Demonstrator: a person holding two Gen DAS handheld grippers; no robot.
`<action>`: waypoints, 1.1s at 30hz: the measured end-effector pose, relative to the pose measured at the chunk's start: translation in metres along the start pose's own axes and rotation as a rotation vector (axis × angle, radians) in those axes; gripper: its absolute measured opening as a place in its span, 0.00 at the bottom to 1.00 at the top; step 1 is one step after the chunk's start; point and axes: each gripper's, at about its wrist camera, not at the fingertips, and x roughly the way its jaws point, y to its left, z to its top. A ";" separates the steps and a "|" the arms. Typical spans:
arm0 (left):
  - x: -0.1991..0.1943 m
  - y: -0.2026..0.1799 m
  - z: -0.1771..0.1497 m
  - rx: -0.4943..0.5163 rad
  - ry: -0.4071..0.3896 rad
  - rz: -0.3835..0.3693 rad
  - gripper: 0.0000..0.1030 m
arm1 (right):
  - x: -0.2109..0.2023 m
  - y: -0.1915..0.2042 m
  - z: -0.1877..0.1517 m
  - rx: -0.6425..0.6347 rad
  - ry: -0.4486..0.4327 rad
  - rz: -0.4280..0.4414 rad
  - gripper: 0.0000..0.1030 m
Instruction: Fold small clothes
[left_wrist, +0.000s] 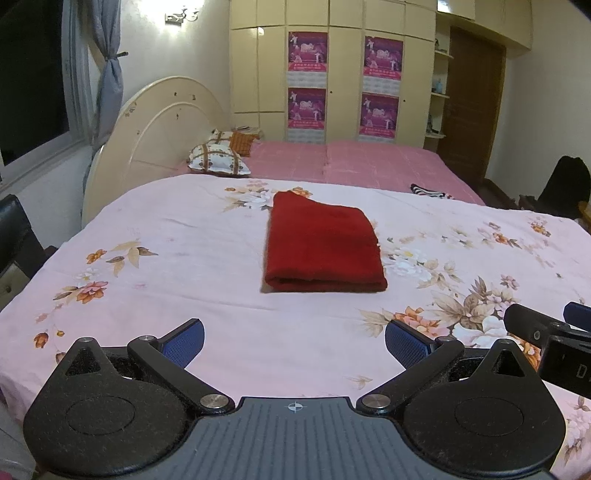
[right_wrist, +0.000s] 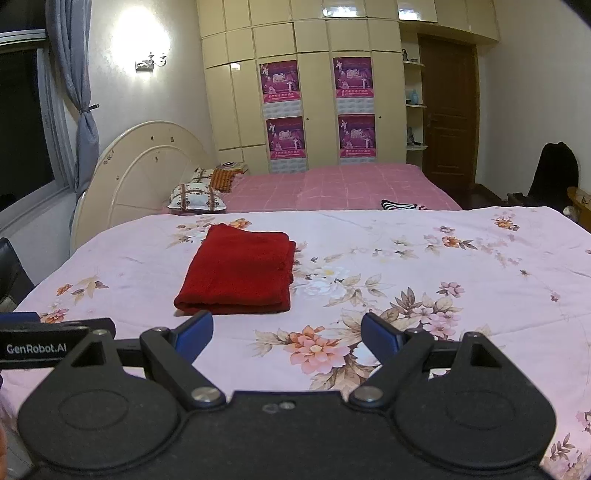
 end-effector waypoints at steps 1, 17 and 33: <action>0.000 0.001 0.000 -0.001 -0.001 0.000 1.00 | 0.001 0.001 0.000 -0.003 0.001 0.001 0.84; 0.003 0.003 -0.003 -0.013 0.009 -0.004 1.00 | 0.002 0.007 -0.001 -0.004 0.017 0.013 0.84; 0.014 0.000 0.001 0.033 -0.047 -0.065 1.00 | 0.008 0.009 0.000 0.002 0.022 0.013 0.84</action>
